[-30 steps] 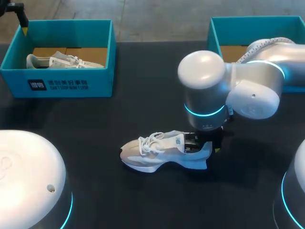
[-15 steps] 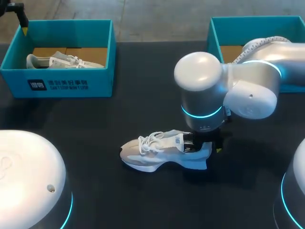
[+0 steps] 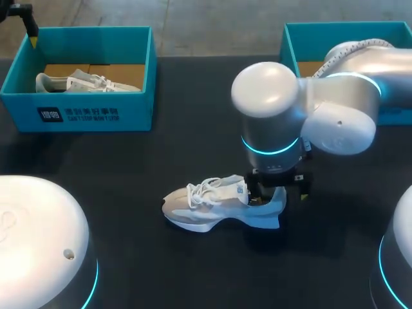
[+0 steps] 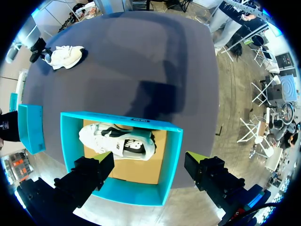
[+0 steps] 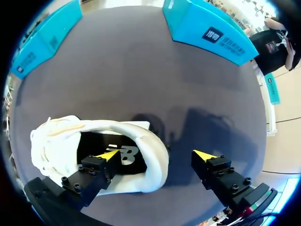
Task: Take the shoe out of the shoebox, open the shoe tongue, remove and reinsert the insole, then place the shoe into the shoebox
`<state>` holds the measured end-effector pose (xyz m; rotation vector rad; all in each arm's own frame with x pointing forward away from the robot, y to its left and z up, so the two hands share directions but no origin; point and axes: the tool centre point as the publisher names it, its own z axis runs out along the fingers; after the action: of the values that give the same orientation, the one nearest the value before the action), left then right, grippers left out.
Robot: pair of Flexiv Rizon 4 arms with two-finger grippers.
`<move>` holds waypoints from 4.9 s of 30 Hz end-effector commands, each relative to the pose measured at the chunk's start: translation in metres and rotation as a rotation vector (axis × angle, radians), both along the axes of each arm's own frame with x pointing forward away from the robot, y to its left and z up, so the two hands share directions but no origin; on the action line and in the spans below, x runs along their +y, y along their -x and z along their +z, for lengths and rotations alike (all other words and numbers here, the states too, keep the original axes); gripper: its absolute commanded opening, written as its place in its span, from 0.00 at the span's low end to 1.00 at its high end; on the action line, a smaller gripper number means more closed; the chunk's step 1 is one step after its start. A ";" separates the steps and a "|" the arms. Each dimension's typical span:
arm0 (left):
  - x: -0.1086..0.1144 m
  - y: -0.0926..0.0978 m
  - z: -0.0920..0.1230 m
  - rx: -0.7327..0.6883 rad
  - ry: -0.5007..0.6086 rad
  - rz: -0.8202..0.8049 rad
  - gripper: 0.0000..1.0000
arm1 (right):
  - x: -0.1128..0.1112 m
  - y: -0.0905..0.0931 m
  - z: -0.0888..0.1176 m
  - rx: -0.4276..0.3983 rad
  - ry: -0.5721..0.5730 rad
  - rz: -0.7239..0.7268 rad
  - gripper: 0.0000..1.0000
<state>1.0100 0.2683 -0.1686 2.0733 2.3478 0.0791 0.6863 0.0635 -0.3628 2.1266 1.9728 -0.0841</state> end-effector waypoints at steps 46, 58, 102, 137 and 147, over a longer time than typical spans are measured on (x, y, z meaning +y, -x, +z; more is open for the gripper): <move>0.000 0.001 0.000 -0.002 -0.002 0.000 1.00 | -0.061 0.004 0.125 -0.050 -0.443 0.501 1.00; 0.000 0.001 0.000 -0.002 -0.002 0.000 1.00 | -0.067 0.011 0.128 -0.189 -0.608 0.755 1.00; 0.000 0.001 0.000 -0.002 -0.002 0.000 1.00 | -0.131 -0.020 0.096 -0.461 -0.658 1.299 1.00; 0.000 0.001 0.000 -0.002 -0.002 0.000 1.00 | -0.164 -0.021 0.013 -0.655 -0.778 1.415 1.00; 0.000 0.001 0.000 -0.002 -0.002 0.000 1.00 | -0.170 -0.016 0.002 -0.697 -0.725 1.437 1.00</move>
<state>1.0100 0.2682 -0.1686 2.0733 2.3478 0.0792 0.7077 -0.1067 -0.3597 0.2582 2.6092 1.4882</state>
